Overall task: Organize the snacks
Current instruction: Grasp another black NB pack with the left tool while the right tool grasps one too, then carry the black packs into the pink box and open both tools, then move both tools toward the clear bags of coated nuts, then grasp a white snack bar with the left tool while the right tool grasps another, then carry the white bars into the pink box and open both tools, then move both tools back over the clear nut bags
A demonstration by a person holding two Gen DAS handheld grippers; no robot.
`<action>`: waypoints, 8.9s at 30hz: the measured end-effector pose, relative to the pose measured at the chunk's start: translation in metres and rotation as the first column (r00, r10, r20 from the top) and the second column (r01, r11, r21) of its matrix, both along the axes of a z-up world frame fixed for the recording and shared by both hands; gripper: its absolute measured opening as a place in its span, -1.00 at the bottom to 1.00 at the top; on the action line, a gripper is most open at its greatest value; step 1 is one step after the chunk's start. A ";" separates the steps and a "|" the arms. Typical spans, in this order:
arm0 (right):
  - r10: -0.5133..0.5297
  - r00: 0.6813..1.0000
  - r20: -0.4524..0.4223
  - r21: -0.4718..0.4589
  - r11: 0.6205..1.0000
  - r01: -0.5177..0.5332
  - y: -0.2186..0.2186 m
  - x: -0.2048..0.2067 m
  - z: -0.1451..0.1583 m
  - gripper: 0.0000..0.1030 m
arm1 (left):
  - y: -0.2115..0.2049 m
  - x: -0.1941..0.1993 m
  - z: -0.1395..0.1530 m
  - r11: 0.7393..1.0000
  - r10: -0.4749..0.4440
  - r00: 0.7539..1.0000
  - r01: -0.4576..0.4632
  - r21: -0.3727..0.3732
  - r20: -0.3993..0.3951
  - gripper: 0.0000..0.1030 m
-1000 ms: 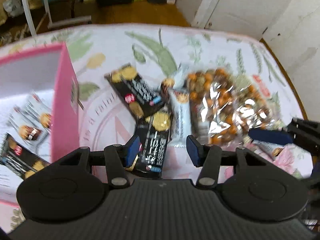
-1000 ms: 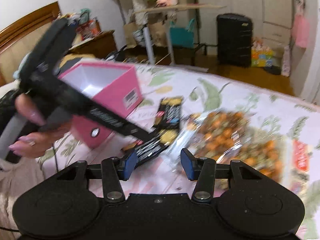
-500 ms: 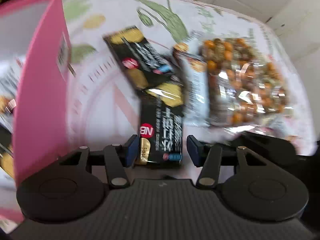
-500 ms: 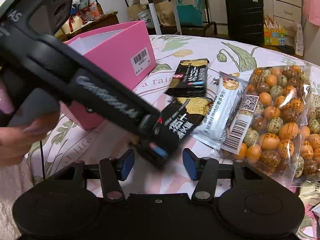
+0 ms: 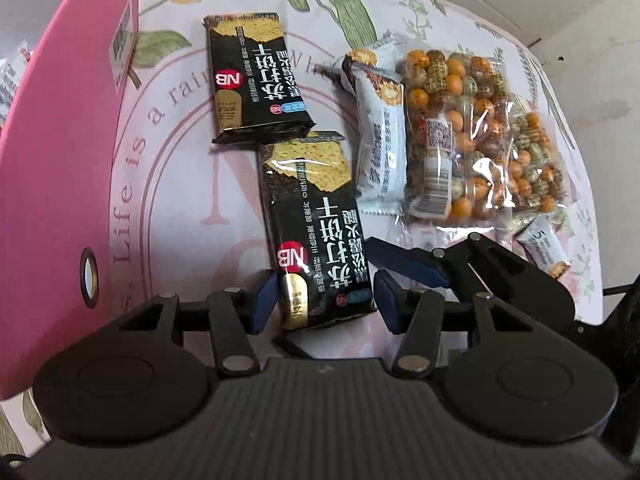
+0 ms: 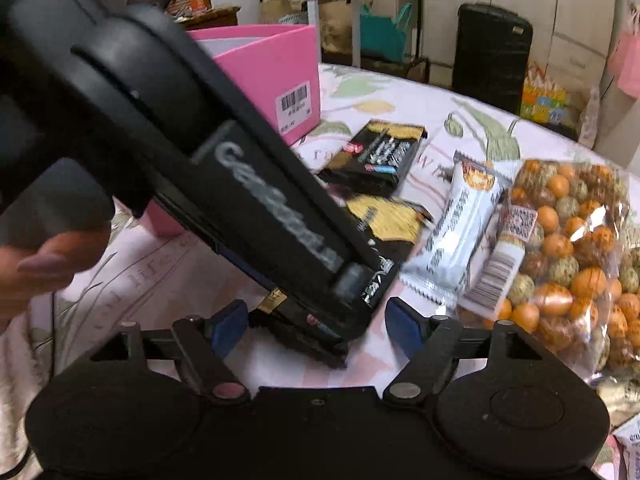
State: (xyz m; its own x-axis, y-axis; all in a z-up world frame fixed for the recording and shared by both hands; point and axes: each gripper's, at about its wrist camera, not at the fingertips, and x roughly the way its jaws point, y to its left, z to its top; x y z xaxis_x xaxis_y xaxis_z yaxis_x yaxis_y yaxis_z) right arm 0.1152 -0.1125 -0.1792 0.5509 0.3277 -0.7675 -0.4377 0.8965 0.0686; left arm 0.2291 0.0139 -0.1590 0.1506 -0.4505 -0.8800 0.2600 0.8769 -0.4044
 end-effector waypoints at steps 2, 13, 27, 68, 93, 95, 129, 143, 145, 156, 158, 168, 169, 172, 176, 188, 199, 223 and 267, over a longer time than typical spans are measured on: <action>-0.017 1.000 0.017 -0.016 1.000 0.017 0.004 -0.001 0.000 0.56 | -0.001 -0.002 0.001 1.000 0.001 1.000 -0.001 0.002 0.016 -0.02; -0.037 0.999 -0.038 0.058 0.998 0.040 -0.010 -0.019 0.015 0.47 | -0.006 -0.021 0.011 0.998 -0.068 0.998 0.068 -0.016 -0.010 -0.04; -0.007 0.997 -0.071 0.025 1.000 0.009 -0.011 -0.054 0.058 0.47 | -0.003 -0.061 0.048 0.997 -0.070 0.998 0.069 -0.042 -0.011 -0.02; 0.377 0.926 0.031 0.104 0.920 -0.378 0.167 0.092 0.106 0.46 | 0.207 0.042 0.126 0.917 0.387 0.914 -0.396 0.058 0.118 0.03; 0.163 0.968 0.189 0.047 0.983 -0.175 0.011 0.037 0.191 0.58 | 0.150 -0.012 0.196 0.971 0.181 0.934 -0.220 0.096 0.308 0.03; 0.117 0.969 0.216 0.049 0.990 -0.131 -0.016 0.030 0.202 0.58 | 0.130 -0.017 0.202 0.980 0.128 0.935 -0.170 0.101 0.332 0.03; -0.126 0.971 -0.202 -0.204 0.975 0.084 -0.189 0.010 0.108 -0.04 | -0.077 0.036 0.054 0.997 -0.063 0.982 0.055 0.048 0.176 -0.03; -0.156 0.971 -0.183 -0.354 0.931 0.083 -0.183 -0.019 0.036 -0.37 | -0.060 0.034 0.015 1.000 0.028 0.976 -0.030 0.004 0.215 -0.01; -0.183 0.967 -0.175 -0.352 0.929 0.112 -0.179 -0.022 0.039 -0.40 | -0.058 0.032 0.014 0.999 0.038 0.976 -0.037 -0.010 0.213 -0.01; -0.413 0.845 -0.341 -0.017 0.901 0.434 -0.186 -0.028 0.050 -0.40 | -0.056 0.027 0.003 0.998 0.022 0.974 -0.033 0.046 0.224 -0.03; -0.407 0.836 -0.368 0.032 0.893 0.449 -0.184 -0.029 0.051 -0.40 | -0.059 0.028 -0.003 0.999 0.025 0.980 -0.033 0.042 0.197 -0.05; -0.349 0.841 -0.414 0.078 0.907 0.414 -0.155 -0.025 0.051 -0.40 | -0.062 0.011 0.008 0.994 -0.002 0.974 -0.024 0.109 0.225 -0.46; -0.345 0.841 -0.418 0.071 0.910 0.409 -0.152 -0.025 0.051 -0.40 | -0.060 0.007 0.010 0.993 -0.001 0.973 -0.027 0.117 0.232 -0.46; -0.329 0.843 -0.425 0.060 0.919 0.389 -0.142 -0.024 0.054 -0.40 | -0.051 -0.006 0.017 0.990 0.006 0.973 -0.038 0.136 0.232 -0.46; -0.295 0.855 -0.427 0.082 0.929 0.361 -0.132 -0.025 0.062 -0.40 | -0.038 -0.018 0.027 0.989 0.015 0.975 -0.047 0.139 0.224 -0.46; -0.116 0.879 -0.463 0.034 0.988 0.149 -0.085 -0.013 0.090 -0.39 | 0.001 -0.052 0.056 0.999 0.039 0.993 -0.043 0.032 0.112 -0.46; 0.067 0.916 -0.396 0.052 0.997 -0.050 -0.033 -0.002 0.136 -0.39 | 0.062 -0.079 0.119 0.997 0.076 0.984 -0.072 -0.032 0.162 -0.46; 0.253 0.961 -0.111 0.173 0.957 -0.232 0.148 0.115 0.133 -0.39 | 0.238 0.018 0.110 0.820 0.513 0.817 -0.557 0.133 0.263 -0.46; -0.157 0.987 0.016 -0.010 0.988 0.157 -0.102 0.013 0.148 0.06 | 0.015 -0.005 0.160 0.996 0.053 0.959 -0.032 -0.081 0.280 -0.03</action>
